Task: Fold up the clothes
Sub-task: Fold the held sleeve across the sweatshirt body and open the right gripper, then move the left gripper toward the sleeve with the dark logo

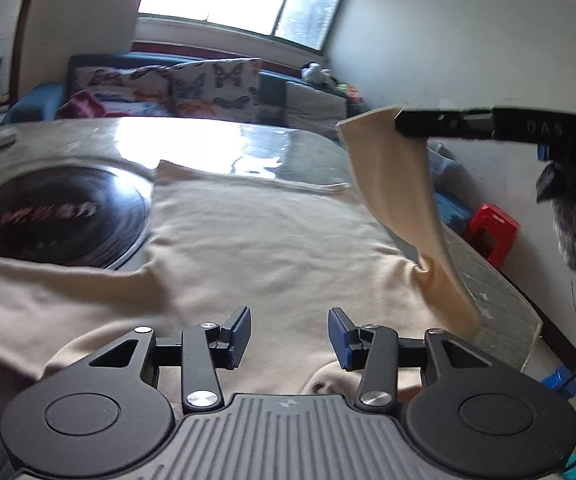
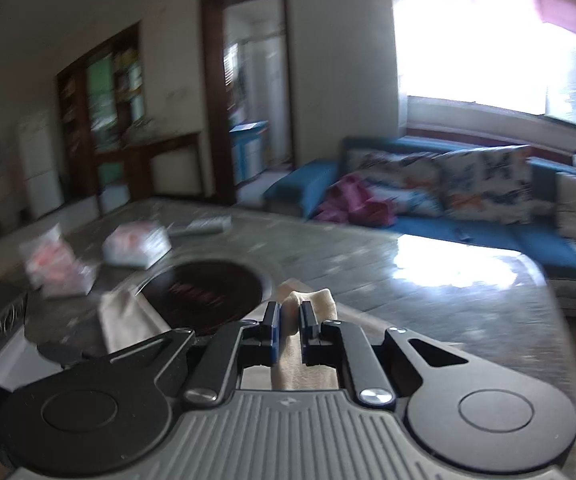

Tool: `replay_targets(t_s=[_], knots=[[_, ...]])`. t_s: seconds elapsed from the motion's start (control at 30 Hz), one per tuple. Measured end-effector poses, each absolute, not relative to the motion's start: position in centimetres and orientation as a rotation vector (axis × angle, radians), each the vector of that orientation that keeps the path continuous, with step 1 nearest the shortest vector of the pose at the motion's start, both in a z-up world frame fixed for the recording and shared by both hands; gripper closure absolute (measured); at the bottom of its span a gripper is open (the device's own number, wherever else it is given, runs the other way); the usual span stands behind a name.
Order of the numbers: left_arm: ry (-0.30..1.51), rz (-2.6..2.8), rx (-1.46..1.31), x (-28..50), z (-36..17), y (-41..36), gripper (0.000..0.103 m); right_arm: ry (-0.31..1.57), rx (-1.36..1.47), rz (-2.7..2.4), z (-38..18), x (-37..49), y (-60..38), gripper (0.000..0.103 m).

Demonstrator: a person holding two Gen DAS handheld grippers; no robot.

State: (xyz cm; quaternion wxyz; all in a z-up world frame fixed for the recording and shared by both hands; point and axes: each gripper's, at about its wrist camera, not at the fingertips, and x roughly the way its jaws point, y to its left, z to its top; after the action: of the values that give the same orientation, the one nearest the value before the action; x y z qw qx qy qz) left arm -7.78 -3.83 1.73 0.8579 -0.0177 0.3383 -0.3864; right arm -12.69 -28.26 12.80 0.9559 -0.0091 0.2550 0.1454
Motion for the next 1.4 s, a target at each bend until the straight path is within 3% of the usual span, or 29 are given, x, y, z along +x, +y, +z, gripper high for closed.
replay_targets(t_s=[0.23,0.3,0.43,0.57,0.67,0.9,1.07,1.4], knots=[[0.725,-0.774,-0.068,-8.2,1.3,-2.4,0.057,0.676,-0.069,0.433,7.6,-10.3,-23.0,0.093],[0.726,-0.767,-0.069,-8.2,1.3,-2.4,0.057,0.699,-0.074,0.449,7.1,-10.3,-22.6,0.085],[0.717,-0.759,-0.064,-8.1,1.5,-2.5,0.057,0.706,-0.078,0.438,6.7,-11.4,-23.4,0.082],[0.698,-0.738,-0.057,-7.8,1.7,-2.7,0.057,0.719,-0.098,0.387,6.7,-13.1,-25.4,0.058],[0.685,-0.738,-0.055,-7.6,1.7,-3.1,0.059,0.761,-0.116,0.303,5.6,-15.4,-27.9,0.054],[0.703,-0.776,-0.042,-6.7,1.0,-5.1,0.062,0.817,0.006,0.229,3.1,-19.1,-32.0,0.058],[0.741,-0.74,-0.019,-6.1,0.1,-5.2,0.076,0.851,0.006,0.228,1.5,-19.4,-32.5,0.062],[0.731,-0.712,-0.041,-4.6,0.6,-6.0,0.075,0.764,-0.03,0.263,2.9,-15.7,-32.0,0.065]])
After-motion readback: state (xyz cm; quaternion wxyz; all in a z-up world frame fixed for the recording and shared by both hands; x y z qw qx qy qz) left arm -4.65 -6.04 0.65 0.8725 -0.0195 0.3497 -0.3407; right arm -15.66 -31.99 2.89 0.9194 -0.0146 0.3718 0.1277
